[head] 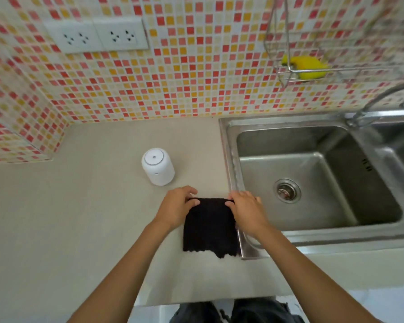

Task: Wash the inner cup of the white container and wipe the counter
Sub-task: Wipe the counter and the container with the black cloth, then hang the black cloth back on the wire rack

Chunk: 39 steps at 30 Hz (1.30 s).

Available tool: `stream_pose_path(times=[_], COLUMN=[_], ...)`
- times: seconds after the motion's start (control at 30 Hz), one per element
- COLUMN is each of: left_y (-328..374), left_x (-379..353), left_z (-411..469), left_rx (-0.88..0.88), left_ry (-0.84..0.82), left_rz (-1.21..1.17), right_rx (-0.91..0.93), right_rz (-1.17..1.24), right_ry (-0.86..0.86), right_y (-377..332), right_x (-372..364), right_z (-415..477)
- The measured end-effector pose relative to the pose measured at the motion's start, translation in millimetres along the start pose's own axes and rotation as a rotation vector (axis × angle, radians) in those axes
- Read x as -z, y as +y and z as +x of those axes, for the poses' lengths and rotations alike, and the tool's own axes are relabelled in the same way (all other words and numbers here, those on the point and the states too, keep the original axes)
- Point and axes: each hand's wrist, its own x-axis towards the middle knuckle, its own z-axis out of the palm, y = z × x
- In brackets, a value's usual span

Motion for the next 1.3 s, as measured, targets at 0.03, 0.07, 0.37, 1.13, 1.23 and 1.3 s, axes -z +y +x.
stream_pose_path(times=[0.03, 0.07, 0.37, 1.13, 1.23, 1.3], left_y=[14.8, 30.9, 205.1, 422.8, 414.2, 410.2], left_x=[4.1, 7.6, -8.0, 12.3, 5.3, -0.6], left_z=[2.5, 6.0, 53.5, 257.7, 277.0, 283.1], left_rx=[-0.04, -0.073, -0.26, -0.327, -0.271, -0.269], left_ry=[0.006, 0.016, 0.225, 0.253, 0.237, 0.245], left_rz=[0.014, 0.031, 0.109, 0.001, 0.061, 0.152], right_rx=[-0.001, 0.003, 0.105, 0.102, 0.08, 0.076], right_rz=[0.06, 0.109, 0.122, 0.259, 0.232, 0.192], right_ry=[0.019, 0.047, 0.35, 0.38, 0.33, 0.323], right_y=[7.0, 15.4, 115.3, 233.9, 239.0, 240.6], right_x=[11.6, 25.1, 191.0, 420.2, 411.5, 404.5], right_z=[-1.6, -2.3, 17.1, 172.8, 190.5, 196.8])
